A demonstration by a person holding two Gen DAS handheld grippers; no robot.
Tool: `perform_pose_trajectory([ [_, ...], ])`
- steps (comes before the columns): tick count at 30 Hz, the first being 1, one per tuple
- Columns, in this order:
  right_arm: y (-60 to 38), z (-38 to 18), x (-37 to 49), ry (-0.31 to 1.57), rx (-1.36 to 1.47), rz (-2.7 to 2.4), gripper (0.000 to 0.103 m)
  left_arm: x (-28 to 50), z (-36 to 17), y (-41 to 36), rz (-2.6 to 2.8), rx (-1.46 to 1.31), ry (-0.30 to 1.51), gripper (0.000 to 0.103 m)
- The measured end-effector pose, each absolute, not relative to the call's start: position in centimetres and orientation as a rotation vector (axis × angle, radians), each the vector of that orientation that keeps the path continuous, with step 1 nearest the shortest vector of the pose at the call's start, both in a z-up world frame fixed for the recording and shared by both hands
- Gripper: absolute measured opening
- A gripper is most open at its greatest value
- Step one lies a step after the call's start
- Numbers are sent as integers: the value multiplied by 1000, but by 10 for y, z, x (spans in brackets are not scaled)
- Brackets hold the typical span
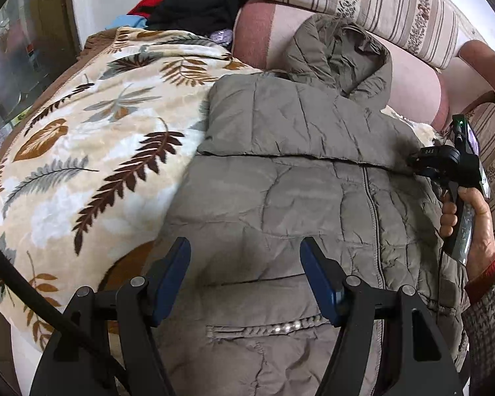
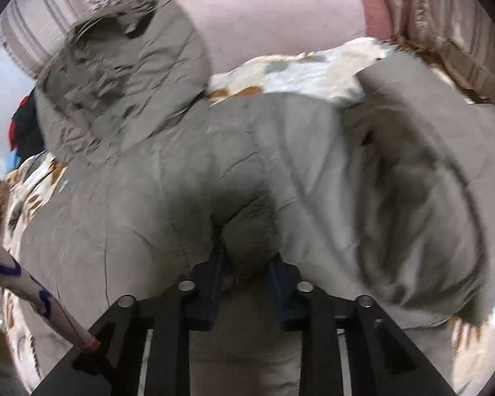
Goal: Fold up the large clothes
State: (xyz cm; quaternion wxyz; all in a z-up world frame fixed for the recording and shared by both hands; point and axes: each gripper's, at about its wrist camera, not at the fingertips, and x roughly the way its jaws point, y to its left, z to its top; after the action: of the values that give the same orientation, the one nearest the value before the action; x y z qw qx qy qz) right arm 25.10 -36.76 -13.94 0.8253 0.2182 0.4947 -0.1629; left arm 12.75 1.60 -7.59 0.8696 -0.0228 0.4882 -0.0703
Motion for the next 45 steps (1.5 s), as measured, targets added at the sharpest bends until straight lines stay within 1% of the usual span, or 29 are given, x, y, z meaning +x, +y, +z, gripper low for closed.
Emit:
perform_pose_trajectory([
  [3,-372,-144,252,1065,452,-341,25,124,-75,6,-157,-26,1019,68],
  [5,-371,-140,247,1061,431,-331,29,119,-71,3,-155,-9,1011,68],
  [7,-369,-129,234,1042,422,-330,43,114,-66,1,-148,1,998,68],
  [8,-370,-121,223,1022,418,-320,46,110,-63,0,-147,5,991,68],
  [10,-373,-107,204,985,406,-294,62,101,-57,-2,-154,10,982,68],
  [12,-384,-93,176,949,388,-304,67,90,-52,-6,-166,16,971,68],
  [15,-417,-83,135,911,436,-314,67,77,-51,-15,-188,27,977,68],
  [20,-500,-84,83,857,507,-523,68,57,-52,-33,-242,51,997,68],
  [24,-586,-113,53,858,671,-658,68,54,-53,-40,-254,54,992,70],
  [29,-659,-143,44,801,877,-682,68,67,-57,-51,-260,40,1003,71],
  [30,-673,-150,48,778,915,-672,67,71,-59,-54,-259,39,1010,71],
  [32,-686,-156,57,760,939,-667,63,80,-63,-58,-259,35,1020,71],
  [34,-698,-162,74,760,946,-657,52,87,-68,-61,-249,30,1031,71],
  [36,-703,-166,87,769,928,-678,49,95,-74,-63,-241,15,1052,71],
  [38,-701,-161,95,780,905,-697,30,101,-82,-63,-232,4,1081,71],
  [39,-703,-155,97,779,894,-705,18,103,-85,-62,-228,2,1089,71],
  [40,-702,-148,96,769,883,-707,13,104,-87,-60,-226,-2,1092,71],
  [41,-701,-142,95,760,868,-710,13,105,-88,-58,-224,-8,1091,71],
  [45,-675,-85,96,737,699,-731,11,102,-88,-43,-225,-39,1080,71],
])
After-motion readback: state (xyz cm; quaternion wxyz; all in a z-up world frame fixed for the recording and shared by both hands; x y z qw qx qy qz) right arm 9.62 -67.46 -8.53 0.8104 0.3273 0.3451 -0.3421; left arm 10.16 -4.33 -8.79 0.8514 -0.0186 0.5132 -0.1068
